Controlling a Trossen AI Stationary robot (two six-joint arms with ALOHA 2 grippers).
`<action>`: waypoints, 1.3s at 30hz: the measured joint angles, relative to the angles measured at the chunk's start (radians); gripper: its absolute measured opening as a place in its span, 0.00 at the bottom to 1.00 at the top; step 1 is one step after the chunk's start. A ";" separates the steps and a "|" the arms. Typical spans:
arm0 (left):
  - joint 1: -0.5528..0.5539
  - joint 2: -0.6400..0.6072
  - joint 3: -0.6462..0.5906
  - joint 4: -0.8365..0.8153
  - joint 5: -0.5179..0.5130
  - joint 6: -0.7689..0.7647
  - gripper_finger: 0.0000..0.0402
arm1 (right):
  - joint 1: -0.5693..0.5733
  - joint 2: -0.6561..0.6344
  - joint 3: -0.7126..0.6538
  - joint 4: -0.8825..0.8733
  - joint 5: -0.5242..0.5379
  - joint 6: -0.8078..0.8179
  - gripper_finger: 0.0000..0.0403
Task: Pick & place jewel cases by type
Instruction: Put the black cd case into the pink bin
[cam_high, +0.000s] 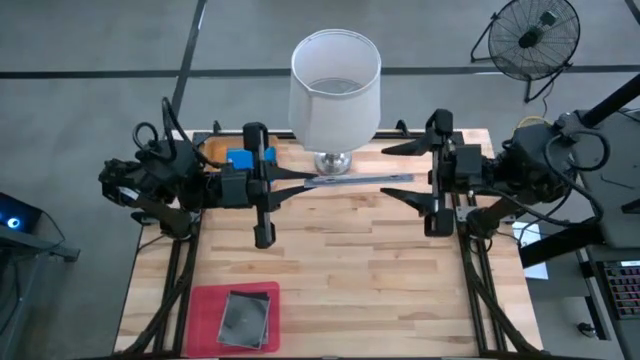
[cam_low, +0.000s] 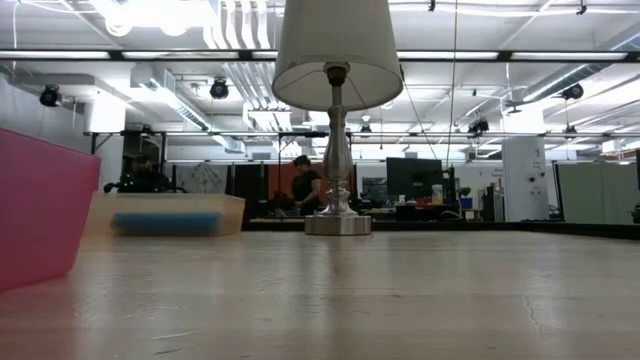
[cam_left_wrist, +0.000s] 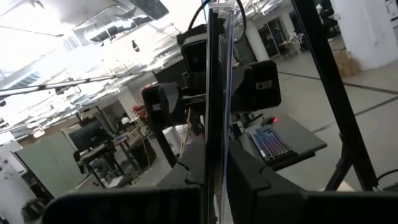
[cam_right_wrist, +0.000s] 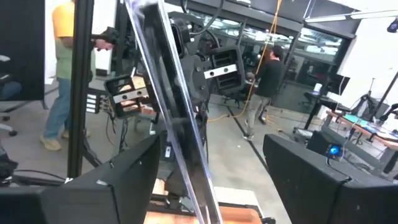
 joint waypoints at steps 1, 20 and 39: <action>0.000 0.000 0.000 0.000 0.000 -0.004 0.01 | 0.000 0.000 0.000 -0.003 0.000 0.009 0.69; 0.001 -0.005 0.000 -0.008 -0.008 -0.003 0.01 | 0.000 -0.010 -0.003 -0.051 0.000 0.038 0.33; 0.001 -0.013 0.008 -0.031 -0.137 0.013 0.10 | -0.001 -0.010 -0.006 -0.064 0.004 -0.014 0.07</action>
